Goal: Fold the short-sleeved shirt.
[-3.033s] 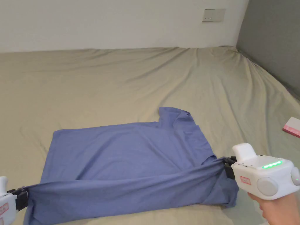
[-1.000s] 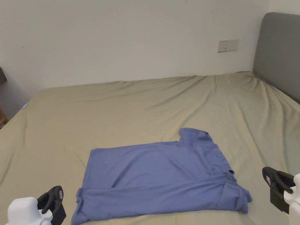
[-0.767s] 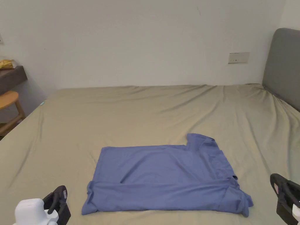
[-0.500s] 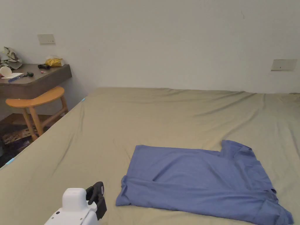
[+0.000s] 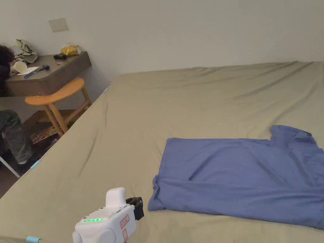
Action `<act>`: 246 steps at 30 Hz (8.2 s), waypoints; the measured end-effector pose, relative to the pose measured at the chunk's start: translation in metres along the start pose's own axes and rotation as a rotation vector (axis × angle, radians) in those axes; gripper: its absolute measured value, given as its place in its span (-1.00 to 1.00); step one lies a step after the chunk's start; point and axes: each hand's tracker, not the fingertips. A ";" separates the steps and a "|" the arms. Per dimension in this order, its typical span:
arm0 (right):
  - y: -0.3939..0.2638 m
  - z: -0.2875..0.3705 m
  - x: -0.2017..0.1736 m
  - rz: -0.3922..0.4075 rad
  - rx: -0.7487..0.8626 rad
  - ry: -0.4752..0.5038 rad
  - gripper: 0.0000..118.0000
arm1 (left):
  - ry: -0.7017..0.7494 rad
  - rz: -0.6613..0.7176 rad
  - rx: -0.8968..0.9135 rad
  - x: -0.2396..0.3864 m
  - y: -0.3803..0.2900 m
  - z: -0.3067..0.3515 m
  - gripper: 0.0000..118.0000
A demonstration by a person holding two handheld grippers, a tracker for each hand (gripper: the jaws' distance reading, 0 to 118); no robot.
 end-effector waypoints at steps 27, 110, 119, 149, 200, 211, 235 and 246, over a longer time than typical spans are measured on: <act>-0.068 -0.057 0.034 -0.039 -0.194 -0.056 -0.98 | 0.247 -0.174 -0.381 0.012 -0.002 -0.163 0.31; -0.102 -0.045 0.055 -0.042 -0.738 0.061 -0.97 | -0.004 -0.111 -0.321 -0.012 -0.048 0.011 -0.93; -0.138 -0.055 0.058 -0.044 -0.734 0.035 -0.93 | 0.023 -0.093 -0.324 -0.015 -0.066 -0.007 -0.93; 0.011 0.064 -0.025 0.107 0.131 -0.095 0.70 | 0.044 -0.140 0.469 0.038 -0.038 0.158 1.00; -0.062 -0.147 0.013 -0.172 -0.231 0.021 -0.99 | 0.057 -0.086 -0.319 0.019 0.173 -0.299 0.89; -0.063 -0.147 0.012 -0.164 -0.237 0.024 -0.99 | 0.104 -0.167 -0.443 0.046 0.156 -0.307 0.04; -0.023 -0.375 0.086 -0.137 -0.813 0.199 0.66 | -0.022 -0.075 -0.227 0.059 0.133 -0.251 -0.94; -0.034 -0.460 0.088 0.020 -1.072 0.058 0.65 | 0.021 -0.186 -0.235 0.070 0.132 -0.243 -0.94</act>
